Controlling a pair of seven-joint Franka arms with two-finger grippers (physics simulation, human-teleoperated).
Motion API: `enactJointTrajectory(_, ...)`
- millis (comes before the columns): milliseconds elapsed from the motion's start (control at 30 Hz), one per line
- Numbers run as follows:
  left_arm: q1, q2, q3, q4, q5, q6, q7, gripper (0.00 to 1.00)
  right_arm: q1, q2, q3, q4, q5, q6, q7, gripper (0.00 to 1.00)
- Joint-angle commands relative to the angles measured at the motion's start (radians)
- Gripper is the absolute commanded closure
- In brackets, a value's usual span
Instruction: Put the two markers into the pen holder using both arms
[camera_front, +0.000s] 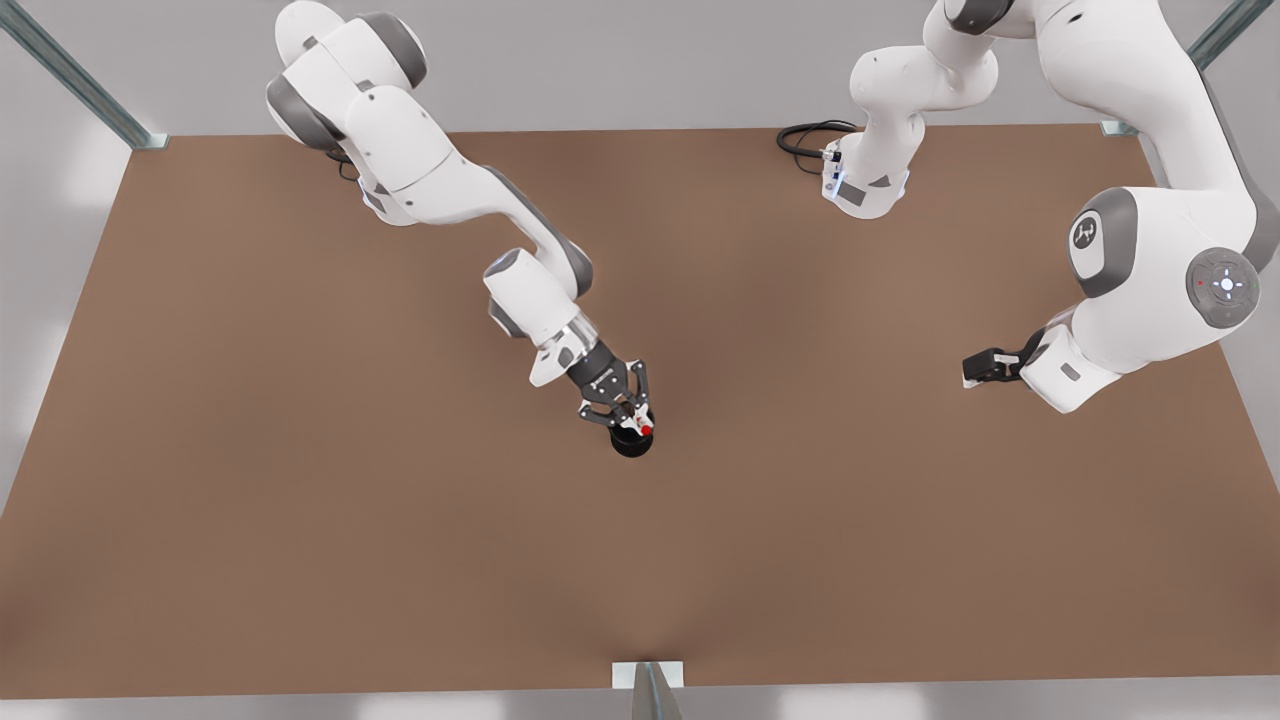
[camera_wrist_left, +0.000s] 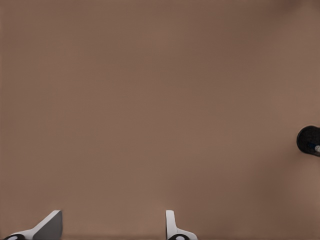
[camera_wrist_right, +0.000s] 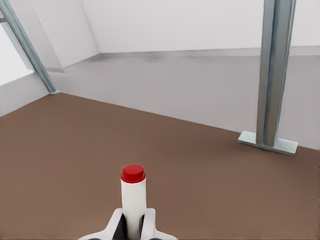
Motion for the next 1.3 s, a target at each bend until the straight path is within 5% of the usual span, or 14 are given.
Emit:
enactJointTrajectory(0, -0.001, -0.001, 0.000, 0.000, 0.000, 0.000, -0.055, 0.00, -0.002, -0.001, -0.001, -0.004, -0.007, 0.002, -0.007, 0.72)
enactJointTrajectory(300, 0.001, -0.001, 0.000, 0.000, 0.000, 0.002, -0.054, 0.00, -0.006, -0.016, -0.006, -0.056, -0.027, 0.002, -0.007, 0.66)
enactJointTrajectory(333, 0.001, -0.001, 0.000, 0.000, 0.000, 0.002, -0.055, 0.00, -0.008, -0.020, -0.006, -0.056, -0.022, 0.002, -0.007, 0.01)
enactJointTrajectory(600, -0.004, -0.001, 0.000, 0.002, -0.001, 0.008, -0.054, 0.00, -0.112, -0.020, -0.006, 0.045, -0.040, -0.065, -0.049, 0.00)
enactJointTrajectory(733, -0.010, -0.001, -0.003, 0.004, 0.006, 0.006, -0.051, 0.00, -0.373, -0.265, 0.013, 0.485, 0.013, -1.409, -0.032, 0.00)
enactJointTrajectory(867, -0.035, 0.000, -0.006, 0.011, 0.006, 0.006, -0.049, 0.00, -0.510, -0.408, -0.021, 0.459, 0.096, -1.762, -0.053, 0.00)
enactJointTrajectory(900, -0.035, 0.007, -0.006, 0.017, 0.006, 0.006, -0.051, 0.00, -0.497, -0.490, -0.098, 0.336, 0.099, -1.730, -0.076, 0.00)
enactJointTrajectory(933, -0.035, 0.011, -0.006, 0.019, 0.006, 0.006, -0.051, 0.00, -0.403, -0.491, -0.219, 0.337, 0.101, -1.728, -0.142, 0.00)
enactJointTrajectory(967, -0.035, 0.016, -0.006, 0.019, 0.006, 0.005, -0.049, 0.00, -0.385, -0.454, -0.248, 0.410, 0.101, -1.780, -0.263, 0.00)
enactJointTrajectory(1067, -0.035, 0.030, -0.006, 0.019, 0.008, -0.001, -0.051, 0.00, -0.494, -0.460, -0.126, 0.456, 0.142, -1.928, -0.078, 0.00)
enactJointTrajectory(1267, -0.041, 0.043, -0.006, 0.019, 0.008, 0.000, -0.051, 0.00, -0.485, -0.418, -0.122, 0.450, 0.133, -1.843, -0.067, 0.00)
